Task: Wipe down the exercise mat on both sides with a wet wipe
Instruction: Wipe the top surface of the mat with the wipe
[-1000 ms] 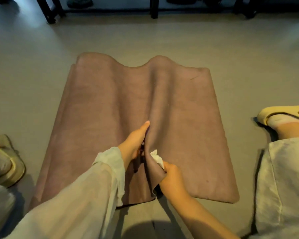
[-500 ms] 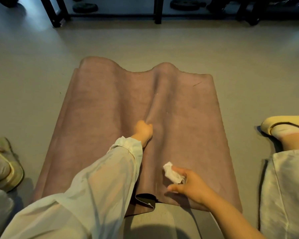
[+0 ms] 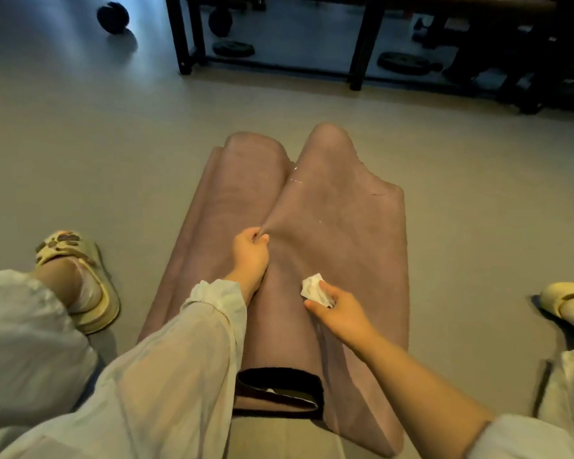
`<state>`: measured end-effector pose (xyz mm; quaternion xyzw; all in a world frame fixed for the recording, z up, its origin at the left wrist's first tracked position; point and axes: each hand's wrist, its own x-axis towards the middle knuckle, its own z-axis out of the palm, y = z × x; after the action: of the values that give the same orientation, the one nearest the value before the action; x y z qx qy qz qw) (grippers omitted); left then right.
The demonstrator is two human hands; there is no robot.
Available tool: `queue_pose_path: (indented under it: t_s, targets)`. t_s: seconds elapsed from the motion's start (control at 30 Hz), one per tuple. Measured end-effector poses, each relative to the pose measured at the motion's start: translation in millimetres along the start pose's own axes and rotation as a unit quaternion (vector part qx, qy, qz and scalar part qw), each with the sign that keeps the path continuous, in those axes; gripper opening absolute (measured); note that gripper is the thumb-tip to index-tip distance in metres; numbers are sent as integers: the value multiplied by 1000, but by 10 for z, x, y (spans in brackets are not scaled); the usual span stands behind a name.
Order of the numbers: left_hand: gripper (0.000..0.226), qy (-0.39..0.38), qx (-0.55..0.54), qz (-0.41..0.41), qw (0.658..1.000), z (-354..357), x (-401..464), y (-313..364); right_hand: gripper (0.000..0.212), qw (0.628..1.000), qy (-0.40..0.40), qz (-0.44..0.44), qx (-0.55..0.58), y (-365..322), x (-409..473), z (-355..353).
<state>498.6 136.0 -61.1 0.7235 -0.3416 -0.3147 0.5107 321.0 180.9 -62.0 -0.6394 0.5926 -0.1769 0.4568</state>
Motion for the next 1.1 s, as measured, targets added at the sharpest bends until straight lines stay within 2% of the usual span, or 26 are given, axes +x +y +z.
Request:
queue_pose_path:
  t_s: [0.13, 0.23, 0.33, 0.4, 0.47, 0.6, 0.8, 0.87, 0.97, 1.03, 1.1]
  targets:
    - [20, 33, -31, 24, 999, -718, 22, -185, 65, 997, -38, -40, -58, -350, 11, 377]
    - [24, 43, -8, -24, 999, -1182, 63, -454, 67, 982, -83, -80, -151, -496, -14, 607]
    - [35, -6, 53, -108, 993, -1483, 77, -677, 68, 956, -119, -120, -241, -504, -29, 774]
    - [45, -44, 73, -131, 988, -1536, 47, -711, 68, 944, -134, -143, -265, -453, -14, 856]
    - [56, -63, 64, -125, 988, -1520, 29, -702, 65, 939, -127, -177, -265, -436, 41, 916]
    - [63, -82, 23, -131, 988, -1524, -51, -686, 59, 937, -96, -222, -251, -552, 330, 1013]
    - [74, -123, 41, -148, 980, -1633, -217, -672, 58, 931, -104, -242, -252, -831, 665, 1132]
    - [77, -131, 65, -149, 978, -1663, -296, -711, 58, 936, -102, -247, -227, -882, 700, 1196]
    - [78, -138, 42, -162, 976, -1697, -382, -800, 57, 943, -121, -245, -190, -879, 649, 1319]
    - [78, -133, 21, -167, 977, -1713, -383, -853, 55, 926, -136, -280, -214, -809, 554, 1408]
    - [77, -129, 3, -168, 977, -1721, -361, -893, 54, 889, -120, -324, -301, -713, 491, 1477]
